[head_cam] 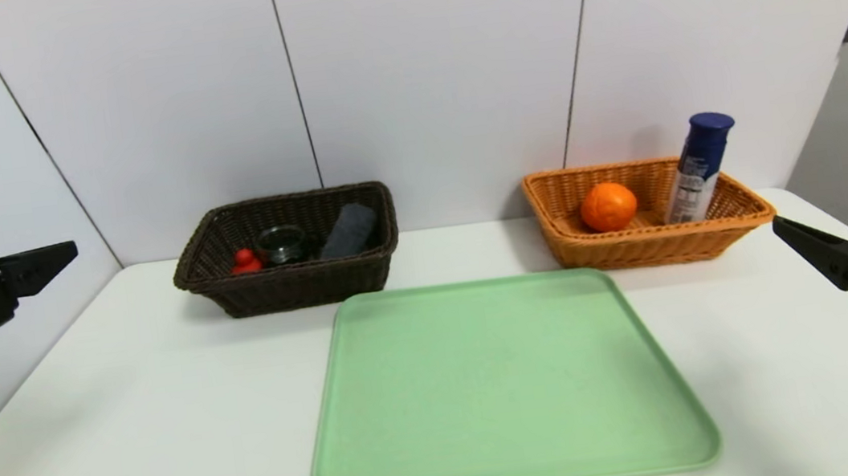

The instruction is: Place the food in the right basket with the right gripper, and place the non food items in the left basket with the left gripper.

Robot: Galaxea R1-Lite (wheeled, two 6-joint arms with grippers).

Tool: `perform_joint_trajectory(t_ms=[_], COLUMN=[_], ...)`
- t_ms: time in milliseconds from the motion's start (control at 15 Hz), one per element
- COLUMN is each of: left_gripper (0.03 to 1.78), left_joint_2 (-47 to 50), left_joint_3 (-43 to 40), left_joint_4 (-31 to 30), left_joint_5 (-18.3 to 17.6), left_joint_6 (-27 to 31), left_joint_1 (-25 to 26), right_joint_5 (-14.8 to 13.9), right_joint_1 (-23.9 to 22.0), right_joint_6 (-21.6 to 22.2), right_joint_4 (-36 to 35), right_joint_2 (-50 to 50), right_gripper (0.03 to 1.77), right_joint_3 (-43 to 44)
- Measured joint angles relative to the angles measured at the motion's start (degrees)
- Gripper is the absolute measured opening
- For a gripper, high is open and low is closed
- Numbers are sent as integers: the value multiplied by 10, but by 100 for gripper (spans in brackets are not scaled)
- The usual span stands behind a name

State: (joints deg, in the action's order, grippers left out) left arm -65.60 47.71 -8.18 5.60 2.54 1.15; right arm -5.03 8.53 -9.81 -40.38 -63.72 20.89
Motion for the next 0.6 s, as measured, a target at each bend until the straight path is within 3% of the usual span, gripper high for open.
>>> perform_joint_trajectory(t_ms=[267,600], left_gripper=[169,169], left_joint_2=[72,141], left_joint_3=[-49,-69], left_joint_4=[21,69], left_joint_5=[-4,-35], left_joint_6=[-3,-14], left_joint_1=[2,1], right_joint_5=[1,4], right_joint_1=[-24,-49], right_joint_6=[-11,-15], right_joint_4=[0,0], right_joint_2=[39,77], right_gripper=[171,171], right_joint_3=[-32,-63])
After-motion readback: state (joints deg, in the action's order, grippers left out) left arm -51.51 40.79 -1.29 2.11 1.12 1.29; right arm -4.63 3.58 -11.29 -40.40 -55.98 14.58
